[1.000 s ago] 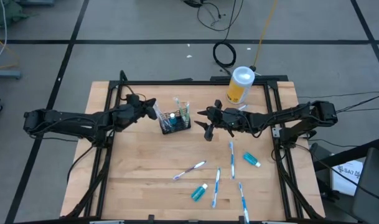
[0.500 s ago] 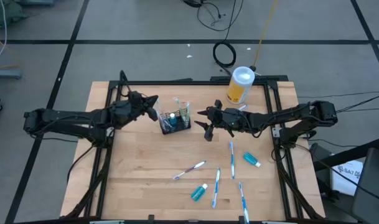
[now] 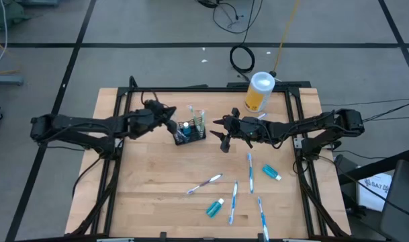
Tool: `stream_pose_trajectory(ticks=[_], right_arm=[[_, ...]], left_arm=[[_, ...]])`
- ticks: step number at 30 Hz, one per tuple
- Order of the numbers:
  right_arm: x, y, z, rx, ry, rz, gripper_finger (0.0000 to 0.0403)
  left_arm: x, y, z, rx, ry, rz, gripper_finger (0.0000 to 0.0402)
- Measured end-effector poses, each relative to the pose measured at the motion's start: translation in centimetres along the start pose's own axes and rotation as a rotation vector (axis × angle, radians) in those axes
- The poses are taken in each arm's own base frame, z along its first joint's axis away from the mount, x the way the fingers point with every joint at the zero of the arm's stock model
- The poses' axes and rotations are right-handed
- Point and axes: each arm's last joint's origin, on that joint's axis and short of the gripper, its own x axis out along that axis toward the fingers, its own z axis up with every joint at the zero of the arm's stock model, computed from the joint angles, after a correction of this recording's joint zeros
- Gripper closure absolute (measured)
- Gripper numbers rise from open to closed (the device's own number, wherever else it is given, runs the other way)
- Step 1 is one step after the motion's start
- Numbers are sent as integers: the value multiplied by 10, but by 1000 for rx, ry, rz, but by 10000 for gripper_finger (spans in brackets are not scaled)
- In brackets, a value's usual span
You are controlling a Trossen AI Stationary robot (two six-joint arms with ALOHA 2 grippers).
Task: Pick & Place toothbrushing station
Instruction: Adjust the toothbrushes in the black mesh organizer
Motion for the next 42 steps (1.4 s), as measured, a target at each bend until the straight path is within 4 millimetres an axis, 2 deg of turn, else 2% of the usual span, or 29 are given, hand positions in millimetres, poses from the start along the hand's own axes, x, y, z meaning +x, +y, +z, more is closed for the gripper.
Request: stream_pose_trajectory(ticks=[8, 17, 21, 28, 32, 38, 42], right_arm=[[0, 0, 0, 0, 1, 0, 206], [0, 0, 0, 0, 0, 1, 206], [0, 1, 0, -1, 1, 3, 206], [0, 1, 0, -1, 1, 4, 206], [0, 1, 0, 0, 2, 4, 206], [0, 1, 0, -1, 2, 4, 206], [0, 1, -1, -2, 7, 4, 206]], left_arm=[[5, -4, -6, 17, 45, -47, 383], [5, -3, -6, 63, 46, -35, 385], [5, -3, -6, 92, 46, -36, 357], [5, -2, -5, 133, 36, -25, 274], [-6, 1, 6, 156, -22, -37, 238], [-27, 12, 18, 104, -50, -23, 212], [-36, 23, 11, 40, 29, 47, 214]])
